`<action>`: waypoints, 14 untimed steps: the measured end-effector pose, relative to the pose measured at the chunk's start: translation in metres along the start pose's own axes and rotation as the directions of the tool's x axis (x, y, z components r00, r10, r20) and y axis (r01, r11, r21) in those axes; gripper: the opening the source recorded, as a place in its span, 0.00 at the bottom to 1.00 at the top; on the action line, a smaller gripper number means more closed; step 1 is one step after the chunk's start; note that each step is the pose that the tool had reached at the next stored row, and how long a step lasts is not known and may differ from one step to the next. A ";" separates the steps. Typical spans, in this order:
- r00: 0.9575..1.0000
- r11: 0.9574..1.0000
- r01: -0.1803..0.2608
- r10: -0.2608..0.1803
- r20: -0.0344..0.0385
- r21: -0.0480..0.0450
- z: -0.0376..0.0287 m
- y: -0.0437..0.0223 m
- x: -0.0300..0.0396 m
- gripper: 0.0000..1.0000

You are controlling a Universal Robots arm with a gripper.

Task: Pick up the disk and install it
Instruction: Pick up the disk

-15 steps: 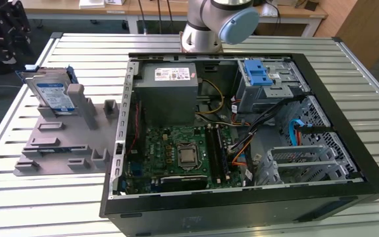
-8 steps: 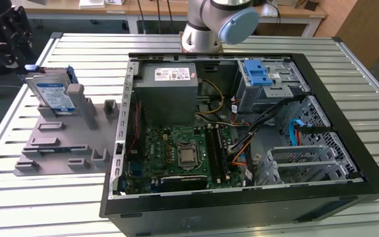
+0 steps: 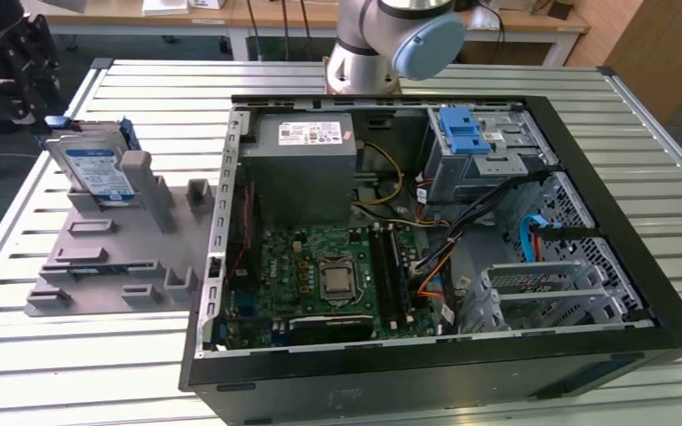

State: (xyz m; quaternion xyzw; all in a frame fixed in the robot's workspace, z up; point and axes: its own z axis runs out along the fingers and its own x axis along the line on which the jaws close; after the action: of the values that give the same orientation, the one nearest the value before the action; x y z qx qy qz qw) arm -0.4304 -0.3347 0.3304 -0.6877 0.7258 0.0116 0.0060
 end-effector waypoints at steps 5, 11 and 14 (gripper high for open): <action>1.000 1.000 0.000 0.000 0.000 0.000 0.0070 0.0011 0.0000 0.53; 1.000 1.000 0.000 0.000 0.000 0.000 0.0147 0.0016 -0.0011 0.53; 1.000 1.000 0.000 0.000 0.000 0.000 0.0196 0.0017 -0.0011 0.53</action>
State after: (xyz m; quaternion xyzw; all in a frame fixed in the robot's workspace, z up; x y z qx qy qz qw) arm -0.4321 -0.3330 0.3108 -0.6877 0.7259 0.0117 0.0060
